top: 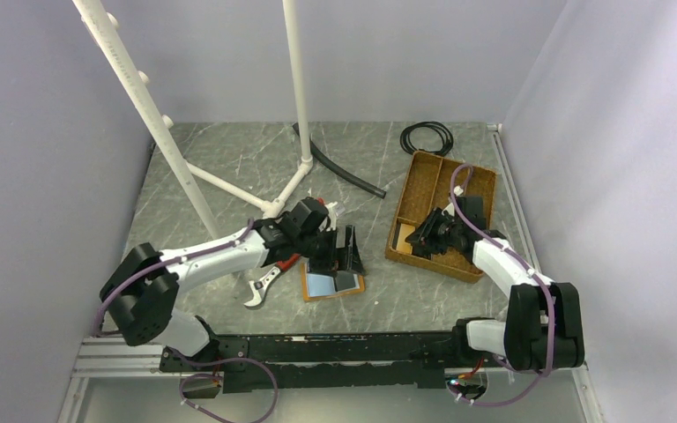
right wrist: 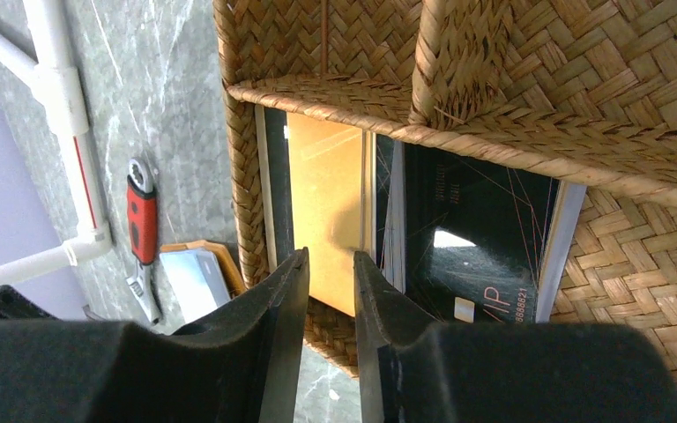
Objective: Put the credit cards into the card holder
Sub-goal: Pick up the credit card from the storage box.
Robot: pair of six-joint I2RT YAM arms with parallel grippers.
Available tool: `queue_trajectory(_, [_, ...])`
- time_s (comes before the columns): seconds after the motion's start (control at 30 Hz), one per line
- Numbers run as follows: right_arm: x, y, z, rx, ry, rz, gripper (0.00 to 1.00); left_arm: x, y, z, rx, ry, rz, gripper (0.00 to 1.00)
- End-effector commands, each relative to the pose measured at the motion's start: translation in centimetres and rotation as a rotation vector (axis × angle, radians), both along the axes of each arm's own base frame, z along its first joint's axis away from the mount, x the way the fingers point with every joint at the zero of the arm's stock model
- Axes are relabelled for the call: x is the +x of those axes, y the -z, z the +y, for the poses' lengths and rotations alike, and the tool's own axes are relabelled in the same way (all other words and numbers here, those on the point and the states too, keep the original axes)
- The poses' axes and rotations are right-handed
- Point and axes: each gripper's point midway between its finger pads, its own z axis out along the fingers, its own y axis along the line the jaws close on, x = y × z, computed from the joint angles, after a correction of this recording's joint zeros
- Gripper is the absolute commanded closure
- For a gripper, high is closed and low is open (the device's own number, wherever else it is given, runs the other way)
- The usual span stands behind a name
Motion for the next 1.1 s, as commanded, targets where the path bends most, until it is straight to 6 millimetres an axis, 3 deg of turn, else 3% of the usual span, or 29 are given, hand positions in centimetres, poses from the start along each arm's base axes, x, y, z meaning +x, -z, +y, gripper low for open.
queue_trajectory(0.0, [0.3,0.4,-0.4,-0.037,-0.002,0.002,0.71,2.0,-1.6,-2.3,-0.03,0.034,-0.064,0.01])
queue_trajectory(0.2, [0.1,0.0,-0.7,-0.056,-0.008,-0.014,0.65,6.1,-1.8,-5.4,-0.009,0.036,-0.136,0.05])
queue_trajectory(0.37, [0.1,0.2,-0.7,-0.066,-0.029,-0.015,0.67,9.0,0.6,-8.4,0.018,0.046,-0.131,0.22])
queue_trajectory(0.5, [0.1,0.2,-0.5,-0.055,-0.038,-0.019,0.72,11.0,2.1,-9.0,0.079,0.03,-0.163,0.34])
queue_trajectory(0.67, [0.1,0.7,-0.5,-0.057,-0.055,0.001,0.75,11.8,3.7,-10.2,0.085,0.034,-0.145,0.47])
queue_trajectory(0.9, [-0.4,1.3,-0.9,-0.082,-0.055,0.02,0.75,12.1,4.5,-10.9,0.079,0.041,-0.131,0.48])
queue_trajectory(1.07, [-0.4,0.8,1.4,0.06,-0.122,-0.022,0.72,11.9,4.9,-11.3,0.066,0.05,-0.11,0.54])
